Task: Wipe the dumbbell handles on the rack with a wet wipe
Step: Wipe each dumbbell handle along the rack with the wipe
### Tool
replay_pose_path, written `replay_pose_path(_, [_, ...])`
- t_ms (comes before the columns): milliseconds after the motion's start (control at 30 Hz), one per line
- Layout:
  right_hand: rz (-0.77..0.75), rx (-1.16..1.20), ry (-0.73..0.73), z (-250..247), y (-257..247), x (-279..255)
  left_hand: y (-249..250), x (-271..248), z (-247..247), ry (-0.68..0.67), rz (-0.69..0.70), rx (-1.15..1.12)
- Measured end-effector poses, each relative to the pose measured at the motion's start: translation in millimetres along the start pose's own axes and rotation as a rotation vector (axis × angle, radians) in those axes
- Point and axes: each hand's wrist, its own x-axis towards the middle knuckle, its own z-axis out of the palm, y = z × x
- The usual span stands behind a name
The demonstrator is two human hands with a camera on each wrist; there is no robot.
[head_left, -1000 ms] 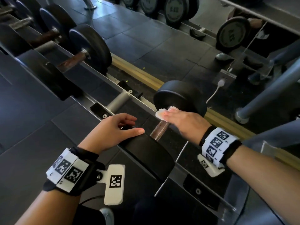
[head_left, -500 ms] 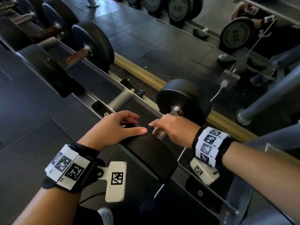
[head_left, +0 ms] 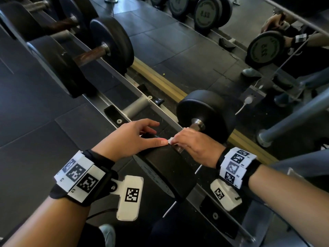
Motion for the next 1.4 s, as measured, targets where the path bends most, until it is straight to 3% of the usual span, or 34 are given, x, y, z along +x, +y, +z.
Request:
replay_pose_path(133, [0.111,-0.285,-0.090,-18,11,6,0,-1,-1,-0.021,-0.001,-0.005])
replay_pose_path(200, [0.147,-0.339,-0.065,-17,9,9,-1,-1,-2,-0.023,-0.001,-0.006])
replay_pose_path(267, [0.119,-0.234,-0.023,-8,-2,10,-1,-1,-1,-0.023,0.001,0.000])
replay_pose_path(400, [0.064,0.042,-0.115,-2,-19,10,-1,-1,-2,-0.025,0.005,0.025])
replay_pose_path(533, [0.140,-0.125,-0.140,-23,7,14,-3,-1,-4,-0.047,0.001,0.015])
replay_pose_path(600, [0.177,-0.169,-0.081,-22,15,12,-3,-1,-4,-0.052,0.002,0.018])
replay_pose_path(700, [0.058,-0.052,0.048,-4,4,-1,-3,0,-4,-0.056,0.002,0.032])
replay_pose_path(833, [-0.066,0.120,-0.015,10,-10,-21,0,1,-5,-0.056,0.002,0.038])
replay_pose_path(900, [-0.011,0.076,-0.009,7,0,-26,0,1,-5,-0.056,-0.004,0.027])
replay_pose_path(1033, [0.288,0.068,0.156,3,19,-30,0,1,-5,-0.055,-0.016,0.000])
replay_pose_path(1100, [0.256,0.078,0.169,11,8,-30,0,1,-4,-0.054,-0.018,-0.005])
replay_pose_path(1233, [0.058,0.124,0.050,34,-17,-37,1,0,-4,-0.055,-0.013,0.013])
replay_pose_path(1333, [0.085,0.070,0.069,23,3,-38,0,0,-4,-0.046,-0.010,0.021])
replay_pose_path(1400, [0.207,0.110,0.154,9,22,-38,0,0,-4,-0.044,-0.014,0.012])
